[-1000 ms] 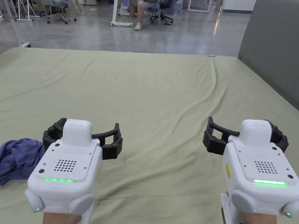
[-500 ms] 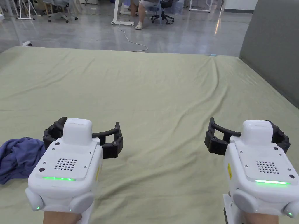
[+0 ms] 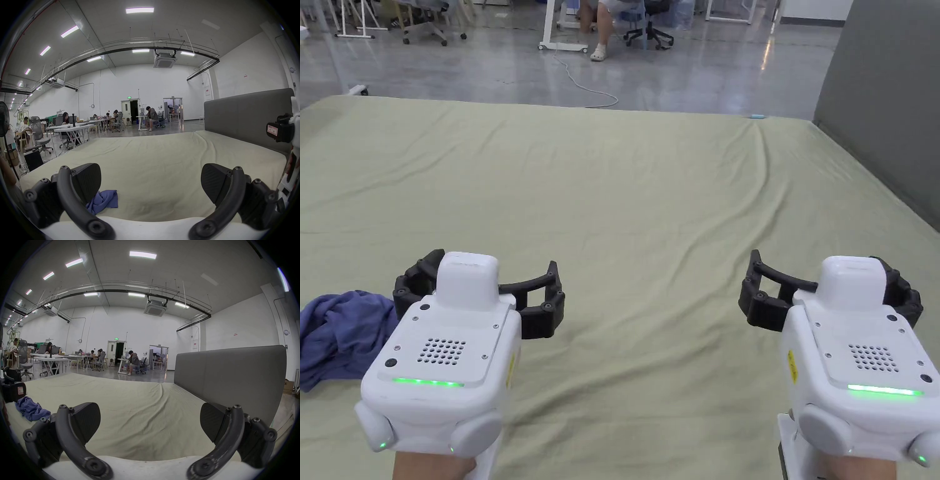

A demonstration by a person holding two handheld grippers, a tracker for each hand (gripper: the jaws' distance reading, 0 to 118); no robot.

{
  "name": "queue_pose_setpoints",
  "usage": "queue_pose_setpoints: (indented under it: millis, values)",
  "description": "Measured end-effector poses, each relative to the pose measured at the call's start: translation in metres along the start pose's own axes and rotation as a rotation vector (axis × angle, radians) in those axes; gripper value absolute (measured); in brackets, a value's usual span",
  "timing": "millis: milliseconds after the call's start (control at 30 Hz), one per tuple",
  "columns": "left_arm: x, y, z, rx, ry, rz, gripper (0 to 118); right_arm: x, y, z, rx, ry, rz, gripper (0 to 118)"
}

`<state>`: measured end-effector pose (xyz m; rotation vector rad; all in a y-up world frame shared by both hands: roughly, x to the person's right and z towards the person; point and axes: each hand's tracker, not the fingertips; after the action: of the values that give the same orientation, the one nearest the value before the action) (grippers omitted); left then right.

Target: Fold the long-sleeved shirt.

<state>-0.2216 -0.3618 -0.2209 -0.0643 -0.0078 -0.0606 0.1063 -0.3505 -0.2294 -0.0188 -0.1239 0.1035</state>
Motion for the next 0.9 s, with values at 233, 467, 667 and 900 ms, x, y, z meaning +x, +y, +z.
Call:
queue_pose_setpoints:
  millis: [233, 467, 667, 900]
  values:
    - [-0.0008, -0.0007, 0.0027, -0.005, 0.009, 0.005, 118, -0.0016, -0.0016, 0.0014, 0.002, 0.005, 0.003, 118]
    - [-0.0031, -0.0032, 0.0043, -0.003, 0.01, 0.008, 118, 0.0005, -0.0042, 0.0021, -0.004, -0.002, 0.0, 118]
    - [-0.0025, -0.0046, 0.0034, 0.0, 0.007, 0.013, 118, 0.0022, -0.0055, 0.0035, -0.004, -0.005, 0.003, 118]
    - [0.0059, -0.0079, 0.0017, 0.002, -0.018, -0.008, 118, 0.0041, -0.0053, 0.0038, -0.003, -0.007, -0.015, 118]
